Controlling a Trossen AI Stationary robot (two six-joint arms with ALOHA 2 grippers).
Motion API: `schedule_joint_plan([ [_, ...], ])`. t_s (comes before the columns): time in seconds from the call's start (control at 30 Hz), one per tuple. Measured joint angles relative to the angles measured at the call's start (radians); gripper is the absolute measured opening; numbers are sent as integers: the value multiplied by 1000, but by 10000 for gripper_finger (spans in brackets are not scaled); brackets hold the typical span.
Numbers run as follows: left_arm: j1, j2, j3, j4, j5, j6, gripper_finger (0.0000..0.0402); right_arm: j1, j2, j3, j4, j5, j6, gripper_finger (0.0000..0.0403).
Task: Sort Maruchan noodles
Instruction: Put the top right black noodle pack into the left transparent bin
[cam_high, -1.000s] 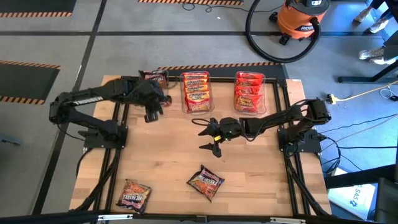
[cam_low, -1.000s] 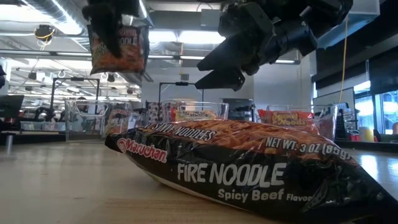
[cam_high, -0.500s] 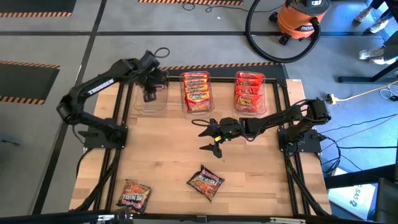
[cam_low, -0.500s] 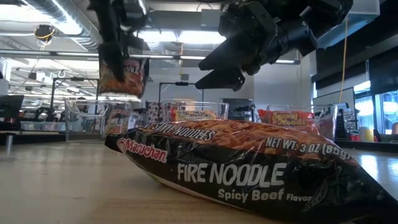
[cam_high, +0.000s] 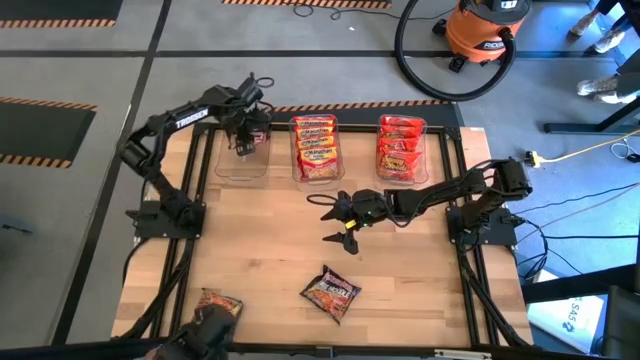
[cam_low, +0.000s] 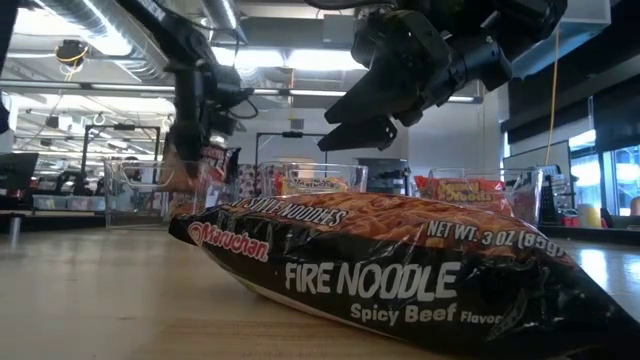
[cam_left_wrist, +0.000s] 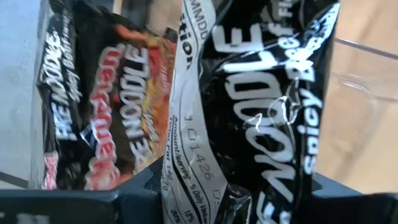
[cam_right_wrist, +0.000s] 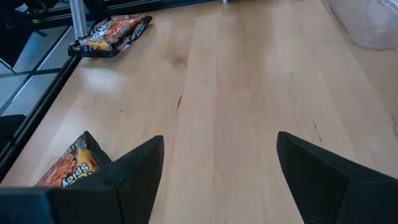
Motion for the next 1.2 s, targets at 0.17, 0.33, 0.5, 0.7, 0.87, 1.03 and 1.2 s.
schedule_joint_plan([
  [0.17, 23, 49, -2, 67, 2, 45, 169, 0, 0, 0, 0, 0, -1, 292],
  [0.33, 54, 84, -2, 83, 36, 62, 169, 0, 0, 0, 0, 0, -1, 292],
  [0.5, 72, 99, -57, 157, 64, 79, 169, 0, 0, 0, 1, 7, -4, 292],
  [0.7, 66, 99, -118, 250, 77, 102, 169, 0, 0, 0, 3, 10, -4, 292],
  [0.87, 68, 99, -143, 287, 64, 77, 169, 0, 0, 0, 10, 11, -2, 292],
  [1.03, 68, 99, -143, 292, 55, 72, 174, 0, 0, 0, 21, 11, 2, 292],
  [1.2, 59, 99, -143, 294, 47, 77, 189, 0, 0, 0, 27, 9, 9, 292],
])
